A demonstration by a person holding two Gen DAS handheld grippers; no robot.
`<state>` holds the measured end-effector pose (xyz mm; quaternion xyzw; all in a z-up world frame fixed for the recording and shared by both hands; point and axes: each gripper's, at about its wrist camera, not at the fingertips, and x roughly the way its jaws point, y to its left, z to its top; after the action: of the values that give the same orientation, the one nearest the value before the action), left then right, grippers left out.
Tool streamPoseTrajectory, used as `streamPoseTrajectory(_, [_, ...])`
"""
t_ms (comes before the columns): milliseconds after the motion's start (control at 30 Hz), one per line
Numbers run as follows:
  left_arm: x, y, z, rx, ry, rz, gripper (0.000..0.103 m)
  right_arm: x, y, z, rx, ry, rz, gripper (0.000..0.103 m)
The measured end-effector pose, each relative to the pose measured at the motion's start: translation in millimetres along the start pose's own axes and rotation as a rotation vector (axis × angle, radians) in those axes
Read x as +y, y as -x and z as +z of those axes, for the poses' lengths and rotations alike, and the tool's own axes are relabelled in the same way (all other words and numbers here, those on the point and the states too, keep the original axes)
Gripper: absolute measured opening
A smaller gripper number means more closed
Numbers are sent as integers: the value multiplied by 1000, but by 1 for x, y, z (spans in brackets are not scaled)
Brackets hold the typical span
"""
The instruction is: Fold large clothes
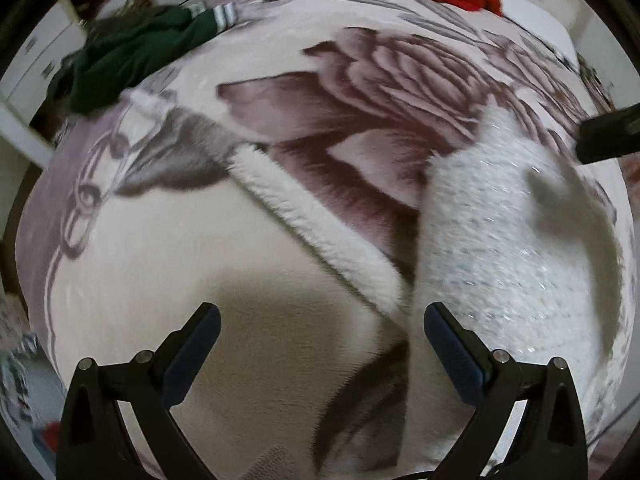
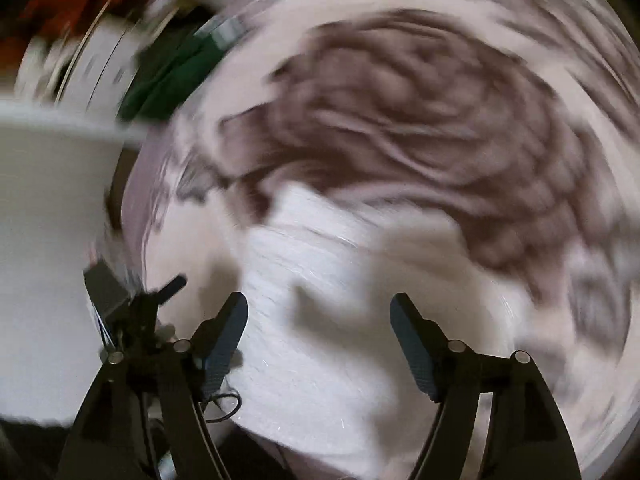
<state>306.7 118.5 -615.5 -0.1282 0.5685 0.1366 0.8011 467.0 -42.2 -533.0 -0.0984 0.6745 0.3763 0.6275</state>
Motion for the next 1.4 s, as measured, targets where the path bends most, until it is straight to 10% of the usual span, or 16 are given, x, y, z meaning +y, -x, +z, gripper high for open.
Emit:
streamPoseTrajectory(167, [22, 6, -3, -14, 85, 16, 103, 40, -96, 41, 248, 299, -116, 76])
streamPoseTrajectory(233, [29, 9, -6, -20, 98, 37, 103, 51, -116, 38, 273, 387, -132, 54])
streamPoseTrajectory(400, [45, 10, -14, -16, 125, 50, 103, -8, -125, 40, 442, -408, 292, 20])
streamPoseTrajectory(600, [55, 19, -14, -29, 152, 44, 103, -55, -134, 27, 440, -511, 391, 23])
streamPoseTrajectory(767, [59, 26, -12, -67, 161, 106, 103, 1, -68, 47, 235, -62, 120, 72])
streamPoseTrajectory(1133, [69, -68, -10, 140, 159, 228, 103, 74, -163, 49, 373, 438, -267, 71])
streamPoseTrajectory(1267, [71, -71, -10, 137, 164, 224, 103, 52, -164, 55, 431, 129, -160, 42])
streamPoseTrajectory(1400, [73, -68, -12, 139, 173, 215, 103, -25, -158, 51, 476, -434, 199, 31])
